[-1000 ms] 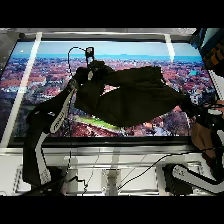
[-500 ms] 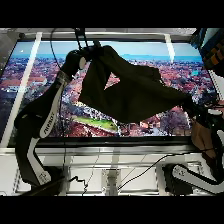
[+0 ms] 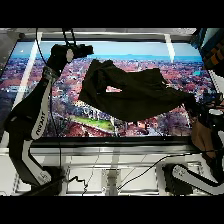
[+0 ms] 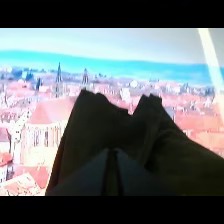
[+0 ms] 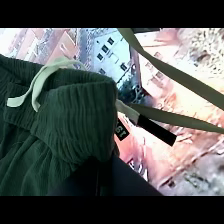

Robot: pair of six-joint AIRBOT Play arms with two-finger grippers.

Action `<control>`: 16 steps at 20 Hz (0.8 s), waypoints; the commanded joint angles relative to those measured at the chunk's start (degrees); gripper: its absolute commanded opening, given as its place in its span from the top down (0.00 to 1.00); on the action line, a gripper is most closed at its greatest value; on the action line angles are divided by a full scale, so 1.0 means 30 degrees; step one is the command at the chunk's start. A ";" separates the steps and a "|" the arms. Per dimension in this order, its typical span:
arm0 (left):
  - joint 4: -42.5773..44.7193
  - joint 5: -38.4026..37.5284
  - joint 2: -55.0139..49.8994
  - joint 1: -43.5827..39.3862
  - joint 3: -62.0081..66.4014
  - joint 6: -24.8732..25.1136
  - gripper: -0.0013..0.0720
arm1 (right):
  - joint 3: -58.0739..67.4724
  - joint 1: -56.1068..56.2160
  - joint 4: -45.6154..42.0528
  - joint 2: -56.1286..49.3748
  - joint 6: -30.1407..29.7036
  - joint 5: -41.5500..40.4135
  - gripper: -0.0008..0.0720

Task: Fold the clothes and pants, and hang the long-sleeved shirts on hangers.

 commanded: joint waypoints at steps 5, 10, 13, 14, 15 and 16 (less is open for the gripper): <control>-0.0831 -0.0765 -0.2317 -0.0947 -0.0007 0.0758 0.24 | 0.0007 0.0007 -0.0087 0.0029 0.0015 0.0124 0.94; -0.0801 -0.0291 -0.3927 -0.1698 -0.0007 0.1406 0.29 | 0.0007 0.0007 -0.0124 0.0029 0.0007 0.0291 0.94; -0.0648 -0.0087 -0.4204 -0.1552 -0.0007 0.1399 0.49 | 0.0007 0.0007 -0.0138 0.0029 -0.0029 0.0335 0.94; -0.0663 0.0007 -0.4175 -0.1421 0.0109 0.1392 0.49 | 0.0007 0.0007 -0.0153 0.0029 -0.0029 0.0321 0.94; -0.0670 0.0000 -0.4131 -0.1290 0.0328 0.1399 0.48 | 0.0007 0.0000 -0.0168 0.0029 -0.0029 0.0299 0.94; -0.0663 0.0000 -0.4022 -0.1195 0.0430 0.1406 0.47 | 0.0007 0.0000 -0.0219 0.0029 -0.0029 0.0299 0.94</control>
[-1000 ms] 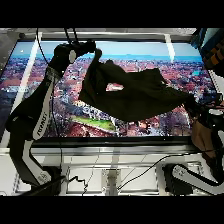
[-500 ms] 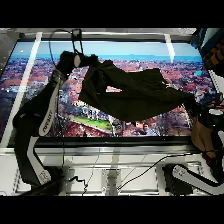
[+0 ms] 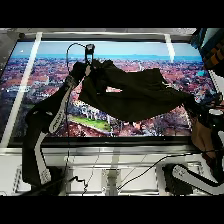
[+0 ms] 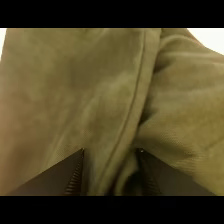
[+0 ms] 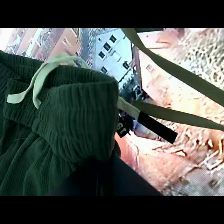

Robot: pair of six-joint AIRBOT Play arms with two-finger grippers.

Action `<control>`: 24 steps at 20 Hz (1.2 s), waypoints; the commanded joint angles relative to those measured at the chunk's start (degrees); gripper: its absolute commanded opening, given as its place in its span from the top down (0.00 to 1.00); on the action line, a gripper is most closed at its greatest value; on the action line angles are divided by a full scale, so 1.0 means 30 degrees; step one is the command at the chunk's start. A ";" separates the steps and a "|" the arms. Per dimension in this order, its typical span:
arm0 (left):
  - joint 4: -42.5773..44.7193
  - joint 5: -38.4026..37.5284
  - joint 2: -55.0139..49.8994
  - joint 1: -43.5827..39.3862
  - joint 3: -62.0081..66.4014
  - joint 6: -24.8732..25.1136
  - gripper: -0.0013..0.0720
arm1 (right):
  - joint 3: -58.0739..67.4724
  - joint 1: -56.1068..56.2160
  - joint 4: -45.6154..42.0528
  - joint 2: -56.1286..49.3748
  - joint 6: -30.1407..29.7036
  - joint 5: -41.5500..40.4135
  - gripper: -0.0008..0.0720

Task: Fold the clothes and pants, and hang the long-sleeved shirts on hangers.

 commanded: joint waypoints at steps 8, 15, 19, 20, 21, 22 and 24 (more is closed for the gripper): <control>-0.0350 -0.3344 0.1741 0.1457 0.0262 -0.0583 0.17 | 0.0007 0.0007 -0.0423 0.0015 -0.0036 0.0044 0.94; -0.5523 -0.5668 0.1829 0.1865 0.0262 0.2601 0.17 | 0.0007 0.0007 -0.0423 0.0015 -0.0036 0.0466 0.94; -0.5493 -0.5508 0.1814 0.1902 0.0262 0.2601 0.20 | 0.0007 0.0007 -0.0423 0.0015 -0.0029 0.0546 0.94; -0.5493 -0.5515 0.1814 0.1982 0.0262 0.2608 0.21 | 0.0007 0.0007 -0.0423 0.0015 -0.0036 0.0561 0.94; -0.5472 -0.5523 0.1814 0.2025 0.0262 0.2608 0.26 | 0.0007 0.0007 -0.0423 0.0015 -0.0029 0.0576 0.94; -0.5209 -0.5537 0.1814 0.2084 0.0262 0.2608 0.36 | 0.0007 0.0007 -0.0423 0.0015 -0.0036 0.0576 0.94; -0.4073 -0.5952 0.1814 0.2084 0.0262 0.2601 0.39 | 0.0007 0.0007 -0.0423 0.0015 -0.0036 0.0576 0.94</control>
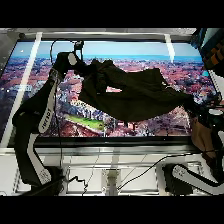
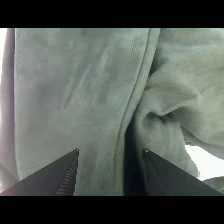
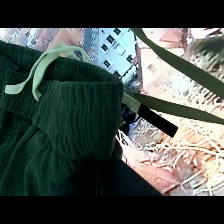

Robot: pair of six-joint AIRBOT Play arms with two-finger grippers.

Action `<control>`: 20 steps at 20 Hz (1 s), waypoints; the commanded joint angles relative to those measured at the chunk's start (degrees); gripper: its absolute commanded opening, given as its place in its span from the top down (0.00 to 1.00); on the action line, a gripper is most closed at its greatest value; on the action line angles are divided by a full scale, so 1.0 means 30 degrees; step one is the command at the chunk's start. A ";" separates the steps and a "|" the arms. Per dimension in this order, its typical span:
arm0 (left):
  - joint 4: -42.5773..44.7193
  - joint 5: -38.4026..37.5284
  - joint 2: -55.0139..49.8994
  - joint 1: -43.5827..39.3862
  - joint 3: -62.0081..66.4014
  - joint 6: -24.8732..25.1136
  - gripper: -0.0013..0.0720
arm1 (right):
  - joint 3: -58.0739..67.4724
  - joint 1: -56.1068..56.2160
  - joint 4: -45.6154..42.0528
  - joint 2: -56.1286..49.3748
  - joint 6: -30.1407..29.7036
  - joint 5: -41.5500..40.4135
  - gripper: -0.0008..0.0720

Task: Fold the clothes and pants, and hang the long-sleeved shirts on hangers.

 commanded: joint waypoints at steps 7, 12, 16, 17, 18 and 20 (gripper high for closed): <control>0.1741 -0.1217 -0.0175 -0.0153 0.0000 0.1035 0.39 | 0.0007 0.0007 0.0007 0.0015 0.0007 0.0036 0.94; 0.1770 0.1887 -0.1107 -0.0816 0.0000 0.1464 0.57 | 0.0007 0.0022 0.0022 0.0015 0.0007 0.0270 0.94; 0.2178 0.1151 -0.1909 -0.1239 0.0000 0.1464 0.81 | 0.0007 0.0015 0.0022 0.0015 0.0007 0.0889 0.94; 0.2178 0.1865 -0.1829 -0.1268 0.0007 0.1457 0.81 | 0.0007 0.0015 0.0029 0.0015 0.0007 0.0874 0.94; 0.2208 0.3009 -0.1749 -0.1275 0.0007 0.1457 0.79 | 0.0007 0.0015 0.0029 0.0015 0.0007 0.0860 0.94; 0.2237 0.5340 -0.1770 -0.1275 0.0007 0.1443 0.28 | 0.0007 0.0015 0.0029 0.0015 0.0007 0.0874 0.94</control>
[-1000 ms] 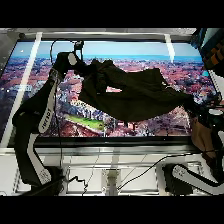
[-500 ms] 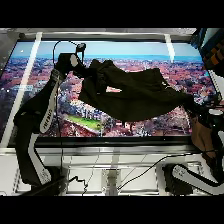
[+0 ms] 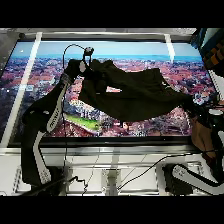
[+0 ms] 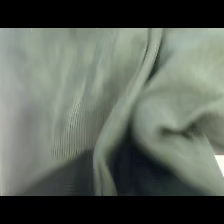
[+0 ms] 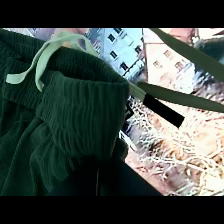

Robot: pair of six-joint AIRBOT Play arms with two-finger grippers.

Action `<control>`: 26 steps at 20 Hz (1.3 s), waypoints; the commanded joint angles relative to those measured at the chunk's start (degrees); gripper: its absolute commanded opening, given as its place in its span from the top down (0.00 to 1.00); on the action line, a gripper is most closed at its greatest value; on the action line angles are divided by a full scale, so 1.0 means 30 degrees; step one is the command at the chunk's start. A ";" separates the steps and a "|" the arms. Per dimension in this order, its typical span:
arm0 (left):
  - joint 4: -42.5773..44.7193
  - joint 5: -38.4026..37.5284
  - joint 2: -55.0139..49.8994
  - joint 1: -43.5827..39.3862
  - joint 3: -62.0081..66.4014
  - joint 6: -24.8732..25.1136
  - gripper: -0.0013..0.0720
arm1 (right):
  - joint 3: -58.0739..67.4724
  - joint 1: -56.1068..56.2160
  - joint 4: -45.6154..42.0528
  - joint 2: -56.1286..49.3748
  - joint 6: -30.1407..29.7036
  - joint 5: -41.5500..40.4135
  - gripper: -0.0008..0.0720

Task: Fold the clothes and pants, and hang the long-sleeved shirts on hangers.

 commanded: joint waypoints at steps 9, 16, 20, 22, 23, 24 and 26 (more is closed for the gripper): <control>0.0852 0.4554 0.1632 0.0182 0.0007 0.0029 0.95 | 0.0051 0.0015 0.0080 0.0022 0.0029 -0.0022 0.94; 0.4102 0.4255 0.6237 0.2951 0.0007 -0.3228 0.96 | 0.1596 0.1005 0.0933 0.2018 -0.0080 -0.1027 0.94; 0.5333 -0.3417 0.8604 0.4983 -0.0007 -0.3636 0.96 | 0.2448 0.0954 -0.1005 0.3337 -0.0058 -0.0831 0.95; 0.6003 -0.8174 0.8794 0.6368 -0.0058 -0.3657 0.96 | 0.2441 0.0954 -0.2142 0.3708 0.0095 0.0437 0.95; 0.6003 -0.9901 0.8801 0.7009 -0.0204 -0.3869 0.96 | 0.2441 0.0954 -0.2535 0.3796 0.0095 0.1348 0.95; 0.6011 -1.1307 0.8830 0.7541 -0.0393 -0.4240 0.96 | 0.2441 0.0954 -0.3060 0.3847 0.0095 0.2339 0.95; 0.6054 -1.2364 0.9245 0.7992 -0.1275 -0.4422 0.96 | 0.2441 0.0954 -0.4816 0.3898 0.0597 0.3985 0.95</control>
